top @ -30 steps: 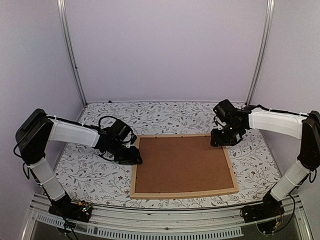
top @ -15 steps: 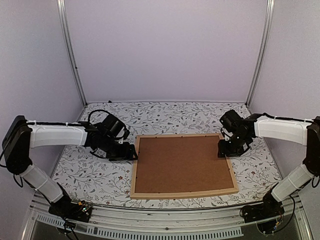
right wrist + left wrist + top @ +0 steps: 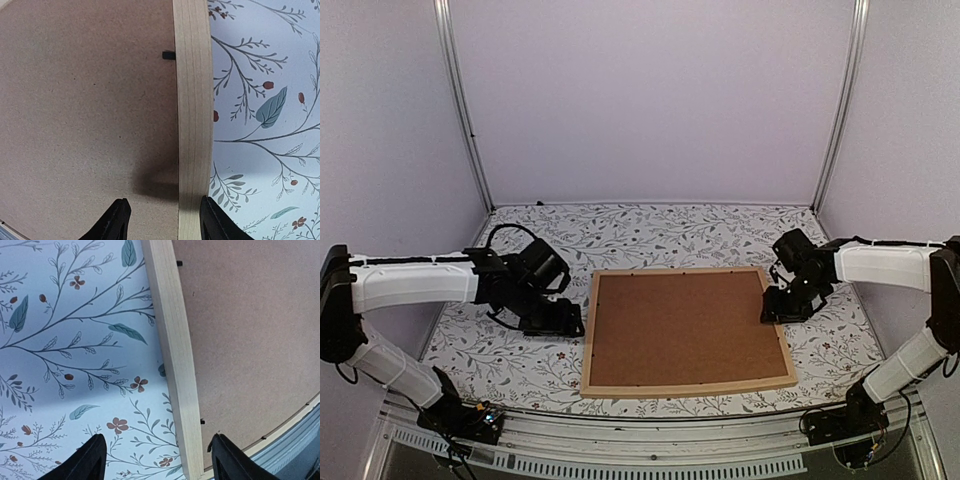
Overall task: Put the photo into the frame
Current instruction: Press the fastener onto the frame body, then press the fastener onto the backboard.
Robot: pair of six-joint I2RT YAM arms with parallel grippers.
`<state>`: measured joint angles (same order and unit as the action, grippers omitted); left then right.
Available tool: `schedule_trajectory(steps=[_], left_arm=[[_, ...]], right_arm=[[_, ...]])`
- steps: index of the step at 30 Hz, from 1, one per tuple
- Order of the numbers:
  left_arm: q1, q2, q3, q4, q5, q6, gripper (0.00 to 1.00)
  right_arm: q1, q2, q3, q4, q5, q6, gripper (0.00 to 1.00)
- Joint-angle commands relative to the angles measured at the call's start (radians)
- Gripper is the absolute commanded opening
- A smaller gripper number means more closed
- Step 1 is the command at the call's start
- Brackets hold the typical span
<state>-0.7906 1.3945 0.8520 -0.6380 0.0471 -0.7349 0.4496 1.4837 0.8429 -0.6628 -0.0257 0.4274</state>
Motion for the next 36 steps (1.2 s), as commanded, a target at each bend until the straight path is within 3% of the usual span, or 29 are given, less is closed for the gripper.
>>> schedule_trajectory(steps=[1,18,36], left_arm=[[-0.025,0.043,0.021,-0.023,-0.058,-0.015,0.74],[0.05,0.415,0.416,-0.149,-0.234,0.173,0.74],[0.112,0.503,0.473,-0.095,-0.207,0.224,0.72]], right_arm=[[-0.021,-0.025,-0.038,0.08,-0.065,-0.024,0.51],[-0.038,0.013,-0.033,0.112,-0.071,-0.053,0.5],[-0.052,0.015,-0.027,0.106,-0.078,-0.064,0.5]])
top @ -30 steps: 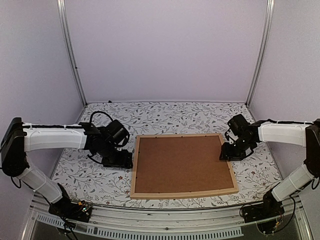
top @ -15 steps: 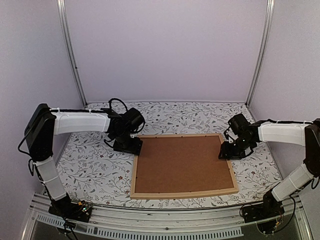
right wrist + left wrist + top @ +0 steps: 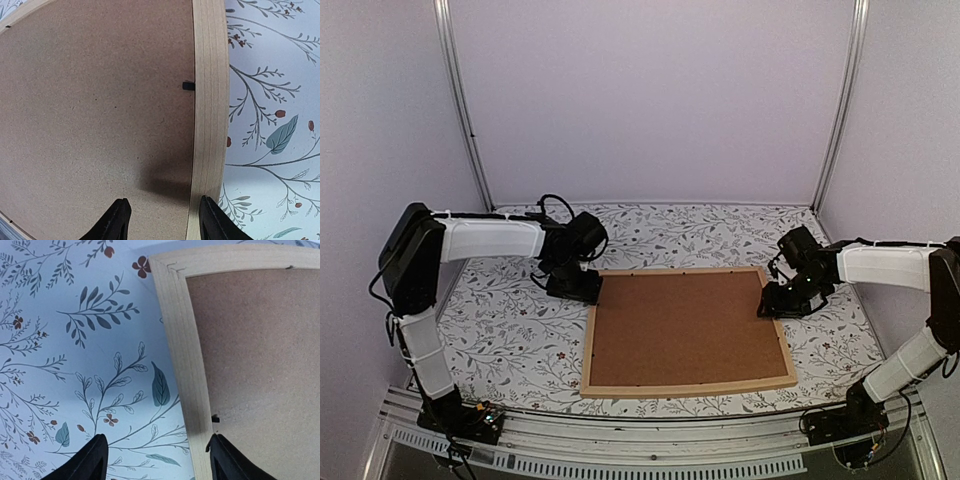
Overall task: Put the photo into the frame
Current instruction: Press the fastener onto the backboard.
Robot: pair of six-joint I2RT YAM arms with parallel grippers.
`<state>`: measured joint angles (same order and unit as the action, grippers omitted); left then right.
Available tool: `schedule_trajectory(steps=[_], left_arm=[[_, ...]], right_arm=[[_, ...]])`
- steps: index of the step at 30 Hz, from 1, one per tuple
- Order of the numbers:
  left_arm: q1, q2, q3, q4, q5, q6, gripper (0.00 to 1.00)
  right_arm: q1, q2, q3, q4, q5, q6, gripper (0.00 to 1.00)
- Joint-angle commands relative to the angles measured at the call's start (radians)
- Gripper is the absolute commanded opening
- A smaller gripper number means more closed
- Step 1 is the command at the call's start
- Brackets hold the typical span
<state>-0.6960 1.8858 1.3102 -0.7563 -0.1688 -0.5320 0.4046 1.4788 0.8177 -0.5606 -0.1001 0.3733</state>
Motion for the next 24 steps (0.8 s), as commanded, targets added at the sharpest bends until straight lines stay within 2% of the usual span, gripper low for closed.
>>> schedule_trajectory(steps=[1,24], left_arm=[[0.019,0.014,0.015,0.028,0.01,0.024,0.72],[0.026,0.051,-0.011,0.076,0.049,0.027,0.72]], right_arm=[[-0.007,0.019,-0.003,0.004,-0.004,-0.01,0.5],[-0.009,0.004,-0.012,-0.005,0.0,-0.007,0.5]])
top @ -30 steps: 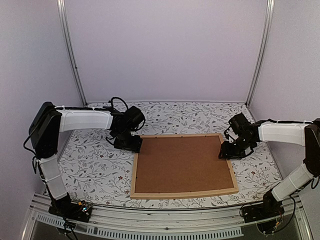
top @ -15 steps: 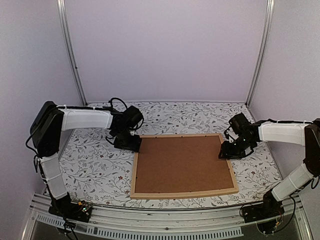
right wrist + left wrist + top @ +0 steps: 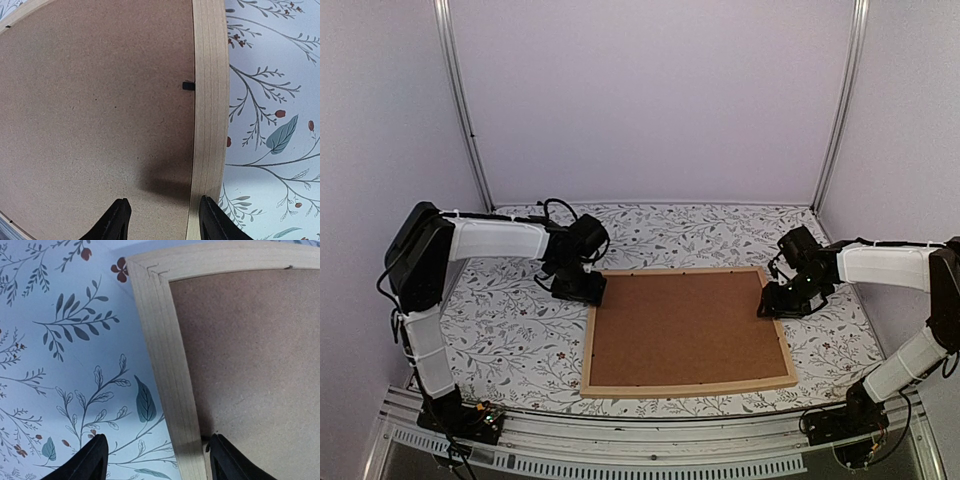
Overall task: Put the photo into the frame
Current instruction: Press the fastener onto the backboard.
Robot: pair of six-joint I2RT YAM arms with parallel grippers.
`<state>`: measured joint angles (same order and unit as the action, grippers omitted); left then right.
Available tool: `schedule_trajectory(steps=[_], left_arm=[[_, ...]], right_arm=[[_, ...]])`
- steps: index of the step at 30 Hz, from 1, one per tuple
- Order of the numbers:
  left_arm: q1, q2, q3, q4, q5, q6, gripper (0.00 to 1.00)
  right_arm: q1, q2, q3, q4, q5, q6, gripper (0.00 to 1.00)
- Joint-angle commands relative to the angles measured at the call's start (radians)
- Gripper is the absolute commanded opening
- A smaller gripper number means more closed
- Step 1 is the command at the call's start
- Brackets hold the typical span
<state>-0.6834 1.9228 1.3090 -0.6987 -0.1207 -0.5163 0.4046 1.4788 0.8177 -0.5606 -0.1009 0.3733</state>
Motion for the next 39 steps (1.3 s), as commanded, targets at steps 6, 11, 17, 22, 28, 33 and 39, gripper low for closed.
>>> schedule_trajectory(steps=[6,11,17,22,28,33,39], left_arm=[[0.018,0.012,-0.021,0.026,-0.003,0.01,0.72],[0.02,0.005,-0.028,0.031,-0.001,0.009,0.72],[0.024,0.01,-0.044,0.044,0.007,0.01,0.72],[0.027,0.022,-0.059,0.055,0.018,0.006,0.71],[0.03,0.033,-0.092,0.068,0.033,0.003,0.7],[0.03,0.036,-0.126,0.093,0.057,-0.006,0.7],[0.035,-0.026,-0.117,0.136,0.09,-0.007,0.72]], right_arm=[[-0.009,0.007,-0.012,-0.005,0.001,-0.005,0.5],[-0.009,0.009,-0.012,-0.005,0.001,-0.006,0.5],[-0.009,0.014,-0.012,-0.005,0.001,-0.007,0.5],[-0.009,0.012,-0.014,-0.005,0.003,-0.007,0.5],[-0.009,0.014,-0.013,-0.006,0.003,-0.007,0.5],[-0.009,0.016,-0.014,-0.005,0.003,-0.007,0.5],[-0.009,0.002,-0.004,-0.019,0.007,-0.002,0.5]])
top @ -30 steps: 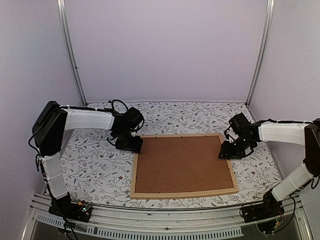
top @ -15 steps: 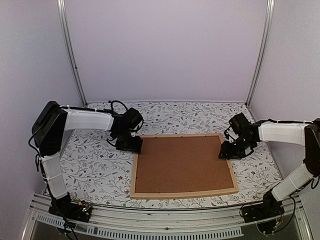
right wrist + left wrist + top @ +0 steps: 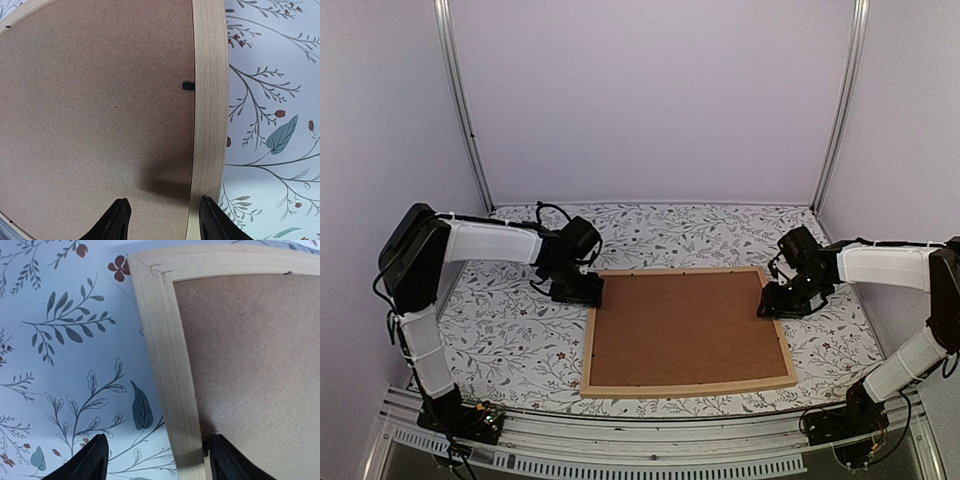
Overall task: Put the photo into the frame
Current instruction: Press the fastener onto the backboard, then press the fastener onto the frame body.
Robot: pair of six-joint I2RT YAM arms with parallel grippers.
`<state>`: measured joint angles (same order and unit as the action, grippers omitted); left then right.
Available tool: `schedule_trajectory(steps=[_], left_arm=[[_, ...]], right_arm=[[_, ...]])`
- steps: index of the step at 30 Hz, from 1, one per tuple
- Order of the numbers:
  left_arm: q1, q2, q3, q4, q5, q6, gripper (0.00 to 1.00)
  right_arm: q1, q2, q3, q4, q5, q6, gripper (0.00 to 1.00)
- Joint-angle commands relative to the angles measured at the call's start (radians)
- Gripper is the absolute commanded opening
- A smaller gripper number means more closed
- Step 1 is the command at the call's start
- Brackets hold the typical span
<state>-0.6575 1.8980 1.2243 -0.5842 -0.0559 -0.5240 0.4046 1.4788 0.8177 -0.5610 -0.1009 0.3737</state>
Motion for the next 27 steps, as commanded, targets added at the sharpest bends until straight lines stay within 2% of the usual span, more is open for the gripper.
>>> schedule_trajectory(steps=[1,9,21,27], left_arm=[[0.011,-0.023,-0.028,0.029,0.027,-0.003,0.73],[0.027,-0.174,-0.037,0.092,0.024,-0.005,0.77],[0.027,-0.223,-0.172,0.139,0.1,-0.008,0.8],[0.023,-0.23,-0.197,0.158,0.133,-0.012,0.8]], right_arm=[[-0.009,-0.003,-0.001,-0.026,0.009,0.001,0.5],[-0.009,-0.082,0.028,-0.105,0.019,0.042,0.51],[0.028,-0.182,-0.022,-0.249,0.014,0.152,0.5],[0.056,-0.224,-0.054,-0.293,0.084,0.208,0.5]])
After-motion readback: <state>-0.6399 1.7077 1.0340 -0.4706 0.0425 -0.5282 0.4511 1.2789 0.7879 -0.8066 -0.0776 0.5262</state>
